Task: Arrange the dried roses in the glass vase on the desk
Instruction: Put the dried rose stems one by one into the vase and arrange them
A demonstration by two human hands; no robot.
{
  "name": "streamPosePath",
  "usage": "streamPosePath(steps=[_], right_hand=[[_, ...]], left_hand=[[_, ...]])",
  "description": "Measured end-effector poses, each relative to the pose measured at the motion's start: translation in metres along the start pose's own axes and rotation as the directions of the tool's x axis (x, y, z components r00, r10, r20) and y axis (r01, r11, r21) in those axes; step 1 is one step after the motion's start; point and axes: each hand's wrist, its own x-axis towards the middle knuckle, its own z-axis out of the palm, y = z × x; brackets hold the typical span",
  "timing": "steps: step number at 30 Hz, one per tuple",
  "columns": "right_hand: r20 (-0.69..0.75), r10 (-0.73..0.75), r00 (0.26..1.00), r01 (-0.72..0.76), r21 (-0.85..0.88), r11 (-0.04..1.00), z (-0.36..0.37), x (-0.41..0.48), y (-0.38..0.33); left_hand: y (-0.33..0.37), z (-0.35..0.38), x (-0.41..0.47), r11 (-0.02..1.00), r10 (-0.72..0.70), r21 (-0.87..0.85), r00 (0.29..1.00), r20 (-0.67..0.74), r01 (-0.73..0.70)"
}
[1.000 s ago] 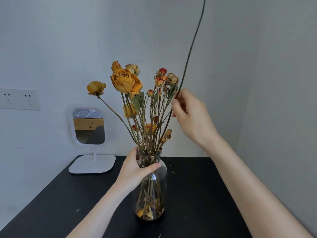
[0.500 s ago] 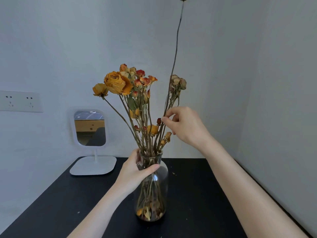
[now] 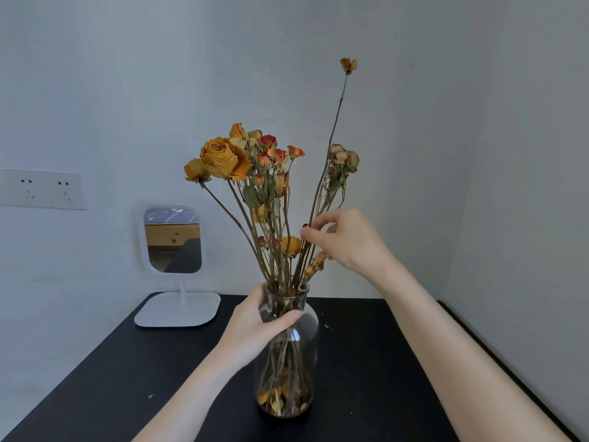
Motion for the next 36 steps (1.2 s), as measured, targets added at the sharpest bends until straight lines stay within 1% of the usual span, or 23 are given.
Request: streamPosePath(steps=[3, 7, 9, 12, 13, 15, 19, 21, 24, 26, 29, 33, 36], right_hand=[[-0.106, -0.013, 0.994, 0.022, 0.087, 0.996, -0.006, 0.004, -0.006], [-0.121, -0.010, 0.993, 0.017, 0.061, 0.998, -0.006, 0.009, -0.008], [-0.076, 0.017, 0.997, -0.017, 0.005, 1.000, -0.004, 0.009, -0.004], [0.076, 0.058, 0.995, -0.049, -0.119, 0.992, 0.001, 0.006, 0.002], [0.114, 0.065, 0.991, -0.051, -0.121, 0.991, 0.001, 0.005, 0.003], [0.116, 0.055, 0.992, -0.050, -0.049, 0.998, 0.000, 0.004, 0.002], [-0.041, 0.022, 0.999, -0.017, 0.111, 0.994, -0.004, 0.004, -0.004], [-0.070, 0.012, 0.997, -0.001, 0.142, 0.990, -0.003, 0.002, -0.005], [-0.031, 0.021, 0.999, -0.016, 0.151, 0.988, -0.002, -0.002, -0.004], [0.004, 0.023, 1.000, -0.023, 0.198, 0.980, -0.005, -0.005, -0.004], [0.006, -0.008, 1.000, 0.006, 0.251, 0.968, -0.010, -0.007, -0.004], [0.035, -0.014, 0.999, 0.006, 0.222, 0.975, -0.009, -0.012, -0.001], [0.026, -0.016, 1.000, 0.011, 0.207, 0.978, -0.010, -0.015, 0.002]], left_hand=[[-0.001, -0.001, 0.000, 1.000, -0.007, 0.029, 1.000, 0.005, 0.007], [0.002, -0.004, -0.002, 0.999, -0.012, 0.031, 0.999, 0.037, 0.011], [0.002, -0.005, -0.002, 1.000, -0.017, 0.023, 0.998, 0.058, 0.016], [0.002, -0.007, -0.002, 1.000, -0.029, -0.003, 0.996, 0.082, 0.029], [0.003, -0.007, -0.002, 0.999, -0.030, -0.010, 0.995, 0.091, 0.031], [0.004, -0.007, -0.002, 0.999, -0.036, -0.017, 0.994, 0.104, 0.038], [0.006, -0.006, -0.002, 0.999, -0.049, -0.016, 0.992, 0.113, 0.051], [0.006, -0.006, -0.003, 0.999, -0.047, -0.018, 0.993, 0.110, 0.049], [0.006, -0.006, -0.003, 0.998, -0.044, -0.037, 0.993, 0.106, 0.048], [0.007, -0.005, -0.003, 0.998, -0.043, -0.040, 0.994, 0.105, 0.047], [0.008, -0.005, -0.001, 0.998, -0.048, -0.024, 0.992, 0.115, 0.051], [0.008, -0.004, 0.003, 0.998, -0.056, 0.002, 0.991, 0.118, 0.056], [0.008, -0.004, 0.005, 0.998, -0.068, 0.008, 0.989, 0.129, 0.068]])
